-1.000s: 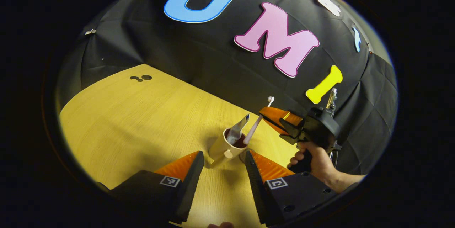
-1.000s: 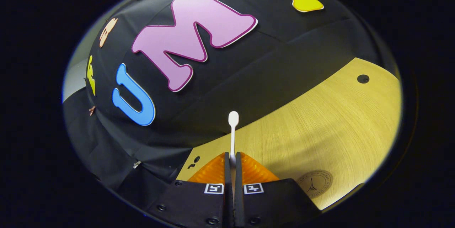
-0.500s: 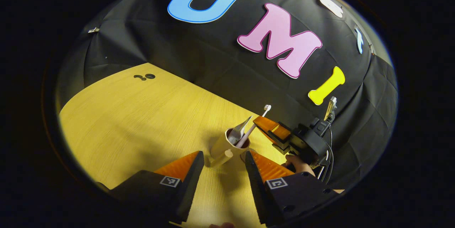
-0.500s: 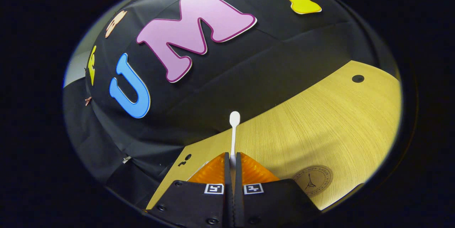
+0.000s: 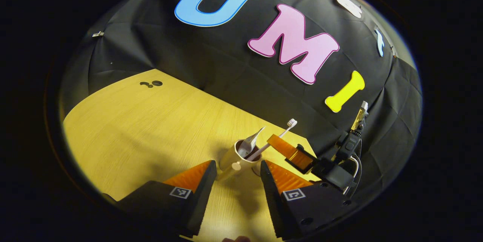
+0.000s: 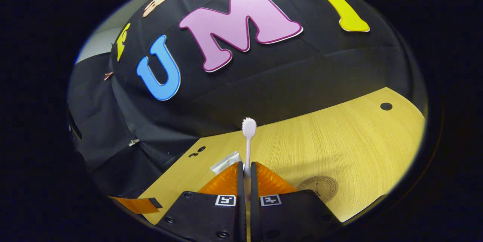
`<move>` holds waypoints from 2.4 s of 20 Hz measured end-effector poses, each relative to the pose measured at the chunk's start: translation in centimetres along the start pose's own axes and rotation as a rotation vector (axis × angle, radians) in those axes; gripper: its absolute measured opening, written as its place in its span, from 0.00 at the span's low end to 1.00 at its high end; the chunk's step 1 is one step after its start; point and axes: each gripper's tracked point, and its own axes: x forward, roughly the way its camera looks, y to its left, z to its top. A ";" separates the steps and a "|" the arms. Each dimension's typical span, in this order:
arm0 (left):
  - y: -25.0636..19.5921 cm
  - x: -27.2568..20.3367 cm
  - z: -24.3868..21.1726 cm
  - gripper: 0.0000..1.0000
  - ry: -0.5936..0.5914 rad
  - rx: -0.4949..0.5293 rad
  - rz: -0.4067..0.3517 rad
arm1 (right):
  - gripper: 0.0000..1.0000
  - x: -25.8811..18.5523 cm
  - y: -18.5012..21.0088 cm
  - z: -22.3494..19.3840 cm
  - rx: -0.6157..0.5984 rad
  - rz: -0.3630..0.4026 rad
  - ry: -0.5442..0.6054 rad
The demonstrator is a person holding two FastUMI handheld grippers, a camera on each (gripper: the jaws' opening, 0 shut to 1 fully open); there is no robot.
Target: Put the toothbrush and toothpaste on the desktop into the cup, then pick up the cup and place it on the coaster on the desktop.
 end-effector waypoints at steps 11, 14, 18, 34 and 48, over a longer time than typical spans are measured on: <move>1.5 3.1 -1.9 0.73 0.109 0.123 0.053 | 0.07 -3.5 0.1 -5.6 -0.041 0.013 0.203; 2.3 3.9 -3.1 0.73 0.187 0.155 0.074 | 0.28 -5.7 -0.2 -6.1 -0.057 0.019 0.238; 2.6 5.3 -3.6 0.73 0.264 0.223 0.082 | 0.37 -8.7 -1.0 -7.3 -0.048 0.017 0.293; 2.0 10.3 -6.6 0.80 0.494 0.544 0.053 | 0.63 -19.4 -7.7 -9.2 0.084 -0.145 0.366; 2.4 12.2 -8.2 0.25 0.591 0.573 0.115 | 0.63 -23.0 -10.8 -9.4 0.110 -0.218 0.346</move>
